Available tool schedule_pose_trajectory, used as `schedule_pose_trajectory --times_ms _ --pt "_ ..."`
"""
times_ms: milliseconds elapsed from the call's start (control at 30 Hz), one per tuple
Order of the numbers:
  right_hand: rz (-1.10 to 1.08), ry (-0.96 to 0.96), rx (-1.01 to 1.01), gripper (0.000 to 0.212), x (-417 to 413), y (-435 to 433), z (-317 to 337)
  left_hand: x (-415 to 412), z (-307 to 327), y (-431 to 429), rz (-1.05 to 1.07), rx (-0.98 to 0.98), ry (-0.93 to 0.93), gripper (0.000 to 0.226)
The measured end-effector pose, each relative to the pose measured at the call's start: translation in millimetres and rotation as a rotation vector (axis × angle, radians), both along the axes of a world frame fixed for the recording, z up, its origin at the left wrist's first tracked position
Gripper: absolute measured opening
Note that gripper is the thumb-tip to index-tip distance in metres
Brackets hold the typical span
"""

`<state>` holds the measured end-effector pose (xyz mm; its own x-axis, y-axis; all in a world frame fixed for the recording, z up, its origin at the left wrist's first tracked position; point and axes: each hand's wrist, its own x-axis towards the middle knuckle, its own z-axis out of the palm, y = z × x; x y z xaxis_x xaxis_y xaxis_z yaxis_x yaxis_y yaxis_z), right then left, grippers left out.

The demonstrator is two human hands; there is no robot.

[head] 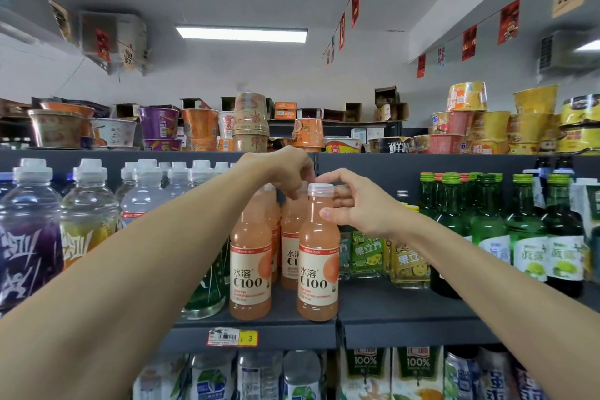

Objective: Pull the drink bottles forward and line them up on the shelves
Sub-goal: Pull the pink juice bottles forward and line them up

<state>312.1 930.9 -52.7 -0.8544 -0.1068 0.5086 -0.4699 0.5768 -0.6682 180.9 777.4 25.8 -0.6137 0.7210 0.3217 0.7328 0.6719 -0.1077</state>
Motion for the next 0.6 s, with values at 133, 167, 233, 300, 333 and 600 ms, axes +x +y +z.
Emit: schedule_pose_trajectory --times_ms 133,167,233,300,333,600 --pt "0.003 -0.008 0.006 0.05 1.2 2.2 1.9 4.1 5.4 -4.5 -0.011 -0.04 -0.072 0.049" --pt "0.006 -0.01 0.005 0.05 1.9 3.2 2.7 5.8 6.4 -4.5 -0.011 -0.059 -0.069 0.053" --pt "0.009 -0.011 0.013 0.05 4.0 5.1 3.6 7.3 6.1 -4.2 -0.002 -0.084 -0.017 0.06" --pt "0.006 -0.014 0.017 0.051 5.4 6.5 3.7 6.9 4.0 -4.7 0.012 -0.075 0.049 0.062" --pt "0.004 -0.018 0.018 0.051 5.9 6.9 3.4 6.4 3.2 -5.0 0.015 -0.066 0.064 0.062" --pt "0.013 -0.019 0.002 0.051 4.3 8.2 1.4 2.8 1.0 -7.0 0.034 -0.038 0.072 0.059"
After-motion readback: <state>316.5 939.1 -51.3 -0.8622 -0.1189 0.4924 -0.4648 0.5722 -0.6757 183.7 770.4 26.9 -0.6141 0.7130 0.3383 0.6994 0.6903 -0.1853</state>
